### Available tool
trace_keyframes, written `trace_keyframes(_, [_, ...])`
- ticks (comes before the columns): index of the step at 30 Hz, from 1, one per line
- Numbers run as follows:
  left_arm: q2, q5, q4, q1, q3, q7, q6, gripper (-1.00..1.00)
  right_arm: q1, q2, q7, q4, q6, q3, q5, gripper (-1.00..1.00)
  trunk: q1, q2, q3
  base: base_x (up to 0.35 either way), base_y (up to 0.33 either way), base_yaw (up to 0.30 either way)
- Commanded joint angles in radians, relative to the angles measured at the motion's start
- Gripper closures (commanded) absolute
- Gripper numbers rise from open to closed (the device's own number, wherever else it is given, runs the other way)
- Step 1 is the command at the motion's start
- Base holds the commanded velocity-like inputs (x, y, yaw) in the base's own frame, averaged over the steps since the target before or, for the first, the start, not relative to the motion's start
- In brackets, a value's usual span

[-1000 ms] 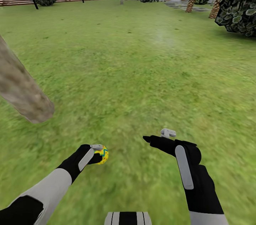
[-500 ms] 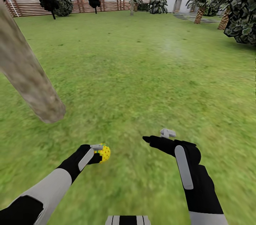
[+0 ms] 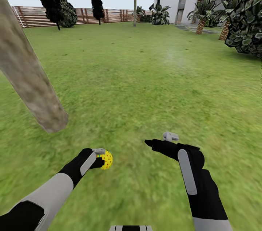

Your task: Take the three Easter eggs out of the wicker basket on the lawn in the garden, then place them on the lawn next to a single tree (choose any tree) so that all three eggs are next to the same tree and none are left in the basket.

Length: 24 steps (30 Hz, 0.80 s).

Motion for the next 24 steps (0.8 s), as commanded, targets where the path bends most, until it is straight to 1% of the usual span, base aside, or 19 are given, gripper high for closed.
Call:
trace_keyframes(1, [0.001, 0.01, -0.001, -0.001, -0.006, 0.009, 0.002, -1.0, -0.001, 0.001, -0.002, -0.001, 0.005, -0.001, -0.004, -1.0, -0.001, 0.0, 0.003, 0.0, 0.0, 0.044])
trace_keyframes(5, [0.001, 0.01, -0.001, -0.001, -0.006, 0.009, 0.002, -1.0, -0.001, 0.002, -0.002, 0.0, 0.005, 0.005, -0.003, -1.0, -0.002, 0.001, 0.017, 0.0, 0.0, 0.141])
trace_keyframes(8, [0.001, 0.01, -0.001, -0.001, -0.006, 0.009, 0.002, -1.0, -0.001, 0.002, -0.003, 0.001, 0.005, 0.018, -0.003, -1.0, -0.004, 0.002, 0.026, -0.01, 0.0, 0.192])
trace_keyframes(12, [0.001, 0.01, -0.002, -0.001, -0.006, 0.009, 0.002, -1.0, -0.001, 0.002, -0.003, 0.001, 0.005, 0.026, -0.003, -1.0, -0.006, 0.003, 0.037, -0.108, 0.0, 0.208])
trace_keyframes(16, [0.001, 0.01, -0.002, -0.001, -0.006, 0.009, 0.002, -1.0, -0.001, 0.002, -0.004, 0.002, 0.005, 0.03, -0.003, -1.0, -0.007, 0.003, 0.048, -0.237, 0.0, 0.214])
trace_keyframes(24, [0.001, 0.01, -0.001, -0.001, -0.007, 0.009, 0.002, -1.0, -0.001, 0.002, -0.005, 0.003, 0.005, 0.032, -0.003, -1.0, -0.011, 0.005, 0.07, -0.318, 0.0, 0.212])
